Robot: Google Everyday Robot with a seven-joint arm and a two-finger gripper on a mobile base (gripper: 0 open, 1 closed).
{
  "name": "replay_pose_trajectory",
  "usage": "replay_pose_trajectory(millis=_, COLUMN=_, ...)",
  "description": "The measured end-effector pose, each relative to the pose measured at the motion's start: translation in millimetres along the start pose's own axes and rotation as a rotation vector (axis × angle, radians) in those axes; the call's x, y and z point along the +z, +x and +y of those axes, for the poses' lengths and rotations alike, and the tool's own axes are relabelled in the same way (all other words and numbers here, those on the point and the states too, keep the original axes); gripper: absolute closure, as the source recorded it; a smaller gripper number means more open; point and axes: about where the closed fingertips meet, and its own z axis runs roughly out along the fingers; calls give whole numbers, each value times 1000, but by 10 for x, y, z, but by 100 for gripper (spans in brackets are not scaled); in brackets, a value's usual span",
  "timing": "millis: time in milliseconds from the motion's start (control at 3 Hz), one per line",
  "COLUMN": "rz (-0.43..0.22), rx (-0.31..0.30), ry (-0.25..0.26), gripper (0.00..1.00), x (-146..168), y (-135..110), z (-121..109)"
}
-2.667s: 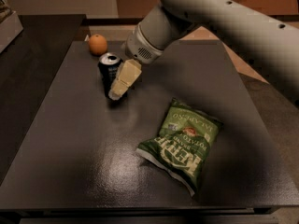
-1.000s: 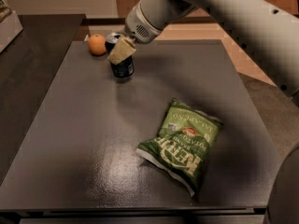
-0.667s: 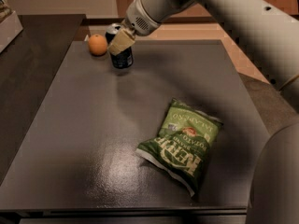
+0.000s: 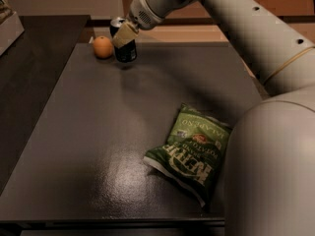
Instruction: Move pepsi can near orange
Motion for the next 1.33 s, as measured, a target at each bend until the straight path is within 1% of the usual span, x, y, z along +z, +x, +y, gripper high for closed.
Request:
replay_pose_trajectory(millis=333, rz=8, rx=14, ry=0, gripper=100, x=141, y=44, z=-134)
replay_pose_trajectory(millis=667, rz=14, rx=28, ry=-11, gripper=100, x=263, y=89, z=-178)
replay_pose_trajectory(millis=1000, rz=3, rx=47, ry=-22, gripper=82, x=359, y=120, z=-189)
replay_pose_trajectory(millis=1333, rz=-7, rx=65, ry=-35, gripper=59, x=418, y=165, z=-198)
